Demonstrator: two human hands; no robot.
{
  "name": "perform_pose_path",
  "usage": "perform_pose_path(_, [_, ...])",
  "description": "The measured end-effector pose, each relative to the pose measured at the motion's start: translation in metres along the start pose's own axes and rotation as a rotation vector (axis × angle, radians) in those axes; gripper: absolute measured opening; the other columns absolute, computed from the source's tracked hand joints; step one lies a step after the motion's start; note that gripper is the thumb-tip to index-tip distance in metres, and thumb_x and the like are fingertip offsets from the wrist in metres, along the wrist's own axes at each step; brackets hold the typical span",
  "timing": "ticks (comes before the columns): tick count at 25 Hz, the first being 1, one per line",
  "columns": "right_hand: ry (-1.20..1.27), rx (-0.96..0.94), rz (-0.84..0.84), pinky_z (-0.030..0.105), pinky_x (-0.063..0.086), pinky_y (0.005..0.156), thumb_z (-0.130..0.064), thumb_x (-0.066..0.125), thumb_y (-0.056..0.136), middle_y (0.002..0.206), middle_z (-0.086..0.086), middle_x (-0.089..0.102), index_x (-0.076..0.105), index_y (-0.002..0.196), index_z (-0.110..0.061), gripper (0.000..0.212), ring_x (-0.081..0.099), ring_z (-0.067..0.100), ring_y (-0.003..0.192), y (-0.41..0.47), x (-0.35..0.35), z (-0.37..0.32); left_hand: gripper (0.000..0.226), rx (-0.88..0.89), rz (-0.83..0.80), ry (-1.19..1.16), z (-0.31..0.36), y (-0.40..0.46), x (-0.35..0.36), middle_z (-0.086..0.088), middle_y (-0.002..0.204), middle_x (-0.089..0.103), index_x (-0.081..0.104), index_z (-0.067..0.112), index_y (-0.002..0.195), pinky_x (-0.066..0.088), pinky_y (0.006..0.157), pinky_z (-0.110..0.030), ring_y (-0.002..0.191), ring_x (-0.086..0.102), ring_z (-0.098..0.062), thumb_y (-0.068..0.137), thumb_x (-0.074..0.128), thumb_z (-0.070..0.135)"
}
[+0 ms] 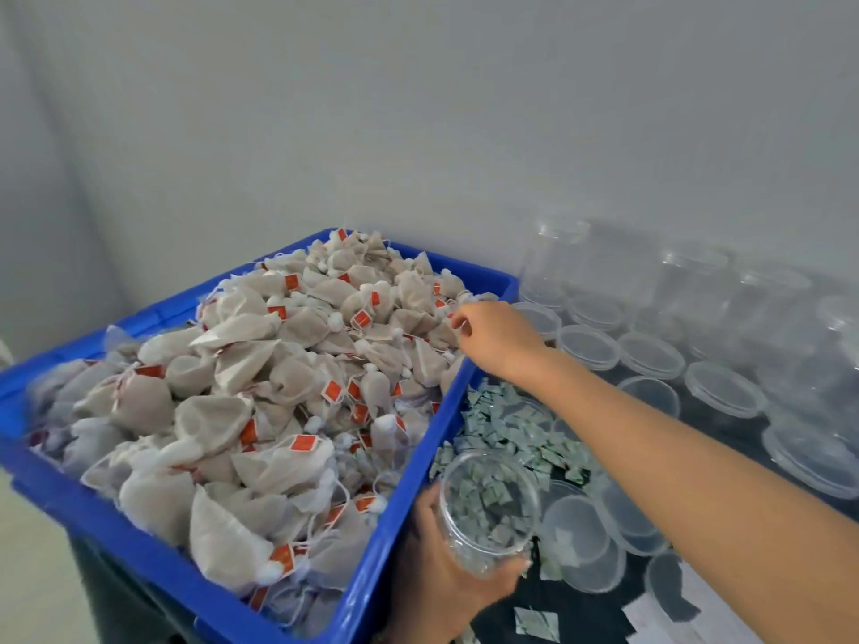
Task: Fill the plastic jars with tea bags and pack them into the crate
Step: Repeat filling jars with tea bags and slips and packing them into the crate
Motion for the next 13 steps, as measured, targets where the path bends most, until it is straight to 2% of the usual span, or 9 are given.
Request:
perform_pose_path(2, [0.151,-0.174,-0.189,0.022,0.046,0.073,-0.032,0.059,0.090,0.110,-0.001,0.065,0.062,0.116,-0.020,0.029,0.061,0.011,0.091,0.000,0.009,-0.018,0.103,0.009,-0.008,0.019,-0.004,0.001,0.001,0.013,0.124,0.050,0.040,0.022,0.126,0.050,0.094,-0.032,0.115,0.053,-0.005,0.040,0.081,0.062])
perform_pose_path(3, [0.143,-0.248,-0.297,0.019,0.045,0.069,-0.042,0.063,0.085,0.109,-0.004,0.065,0.061,0.119,-0.023,0.039,0.061,0.008,0.089,-0.005,0.017,-0.028,0.104,0.023,-0.006,0.027,-0.006,0.001,0.002,0.010,0.126,0.050,0.040,0.020,0.128,0.050,0.095,-0.033,0.118,0.052,-0.007,0.042,0.082,0.062])
perform_pose_path(5, [-0.026,-0.339,-0.414,0.025,0.048,0.070,-0.050,0.068,0.078,0.108,-0.005,0.063,0.057,0.122,-0.024,0.052,0.060,0.012,0.092,-0.014,0.036,-0.044,0.102,0.030,0.001,0.035,-0.007,0.002,0.002,0.007,0.126,0.052,0.039,0.023,0.128,0.051,0.093,-0.032,0.118,0.053,-0.008,0.043,0.082,0.060])
perform_pose_path(7, [-0.194,-0.405,-0.395,0.034,0.053,0.070,-0.032,0.067,0.081,0.095,0.001,0.065,0.061,0.111,-0.016,0.034,0.062,0.020,0.087,-0.019,0.049,-0.053,0.102,0.014,-0.018,0.032,-0.007,0.002,0.002,0.007,0.123,0.053,0.039,0.024,0.128,0.051,0.091,-0.032,0.115,0.054,-0.007,0.043,0.083,0.058])
perform_pose_path(9, [-0.192,-0.402,-0.321,0.035,0.052,0.067,-0.011,0.055,0.086,0.079,0.004,0.059,0.063,0.097,-0.009,0.014,0.062,0.024,0.079,-0.023,0.047,-0.056,0.104,0.005,-0.013,0.023,-0.006,0.002,0.002,0.004,0.124,0.054,0.040,0.019,0.129,0.051,0.091,-0.036,0.116,0.055,-0.010,0.043,0.085,0.055])
perform_pose_path(11, [-0.060,-0.349,-0.246,0.034,0.051,0.069,-0.007,0.048,0.089,0.078,0.002,0.058,0.063,0.095,-0.009,0.016,0.060,0.020,0.076,-0.029,0.031,-0.052,0.103,0.008,0.003,0.001,-0.004,0.002,0.000,0.002,0.124,0.055,0.042,0.014,0.129,0.052,0.091,-0.038,0.117,0.055,-0.012,0.044,0.086,0.051])
perform_pose_path(13, [0.078,-0.309,-0.116,0.025,0.047,0.061,-0.011,0.048,0.088,0.078,0.000,0.061,0.062,0.089,-0.011,0.015,0.056,0.010,0.067,-0.042,0.003,-0.047,0.102,0.019,-0.008,-0.019,-0.003,0.004,0.000,0.004,0.123,0.057,0.045,0.011,0.129,0.052,0.091,-0.035,0.116,0.056,-0.010,0.044,0.087,0.048])
Point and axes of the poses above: each hand's wrist, its own y-axis towards the middle knuckle, its own x-axis out of the palm, z = x × y, the point moved 1 cm from there along y, towards the middle knuckle
